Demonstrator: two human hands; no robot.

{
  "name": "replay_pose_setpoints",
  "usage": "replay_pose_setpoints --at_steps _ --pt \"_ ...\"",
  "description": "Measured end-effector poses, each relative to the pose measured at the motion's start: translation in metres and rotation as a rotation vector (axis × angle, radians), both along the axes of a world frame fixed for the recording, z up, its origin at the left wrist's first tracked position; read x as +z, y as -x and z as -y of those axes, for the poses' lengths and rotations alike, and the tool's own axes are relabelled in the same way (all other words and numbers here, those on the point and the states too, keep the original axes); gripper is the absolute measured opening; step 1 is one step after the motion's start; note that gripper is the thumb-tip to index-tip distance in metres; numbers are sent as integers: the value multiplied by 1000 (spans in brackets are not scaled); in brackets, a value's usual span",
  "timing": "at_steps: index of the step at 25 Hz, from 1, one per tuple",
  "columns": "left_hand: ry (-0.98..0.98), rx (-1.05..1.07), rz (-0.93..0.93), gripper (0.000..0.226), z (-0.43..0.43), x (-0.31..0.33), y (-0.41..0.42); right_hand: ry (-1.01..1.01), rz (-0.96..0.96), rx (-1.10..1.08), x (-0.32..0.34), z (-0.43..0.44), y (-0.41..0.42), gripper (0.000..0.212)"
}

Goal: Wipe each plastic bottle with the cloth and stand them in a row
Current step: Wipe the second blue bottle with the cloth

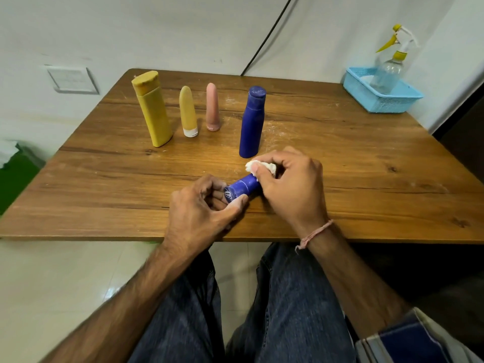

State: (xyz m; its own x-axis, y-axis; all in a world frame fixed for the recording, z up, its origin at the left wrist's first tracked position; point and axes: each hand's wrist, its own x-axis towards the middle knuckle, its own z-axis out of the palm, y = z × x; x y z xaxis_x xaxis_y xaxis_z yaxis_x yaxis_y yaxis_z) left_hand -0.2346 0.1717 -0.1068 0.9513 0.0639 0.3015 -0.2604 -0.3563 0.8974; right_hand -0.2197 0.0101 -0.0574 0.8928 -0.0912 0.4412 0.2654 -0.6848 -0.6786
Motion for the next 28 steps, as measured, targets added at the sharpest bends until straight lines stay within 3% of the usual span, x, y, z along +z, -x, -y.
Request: replay_pose_setpoints --at_steps 3,7,10,12,19,24,28 --pt "-59 35 83 26 -2 -1 0 149 29 34 -6 -22 11 7" --pt "-57 22 154 24 -3 -2 5 -15 -79 170 2 -20 23 8" --pt "-75 -15 236 37 -2 -2 4 26 -150 72 17 -2 12 9" --pt "-94 -25 301 42 1 -1 3 76 -115 17 21 -2 10 10" --pt "16 -60 411 36 13 23 12 -106 69 179 41 17 43 9" --pt "-30 -49 443 33 23 45 13 222 298 134 56 7 52 12" --pt "-59 -39 453 32 24 49 18 320 304 239 62 21 54 8"
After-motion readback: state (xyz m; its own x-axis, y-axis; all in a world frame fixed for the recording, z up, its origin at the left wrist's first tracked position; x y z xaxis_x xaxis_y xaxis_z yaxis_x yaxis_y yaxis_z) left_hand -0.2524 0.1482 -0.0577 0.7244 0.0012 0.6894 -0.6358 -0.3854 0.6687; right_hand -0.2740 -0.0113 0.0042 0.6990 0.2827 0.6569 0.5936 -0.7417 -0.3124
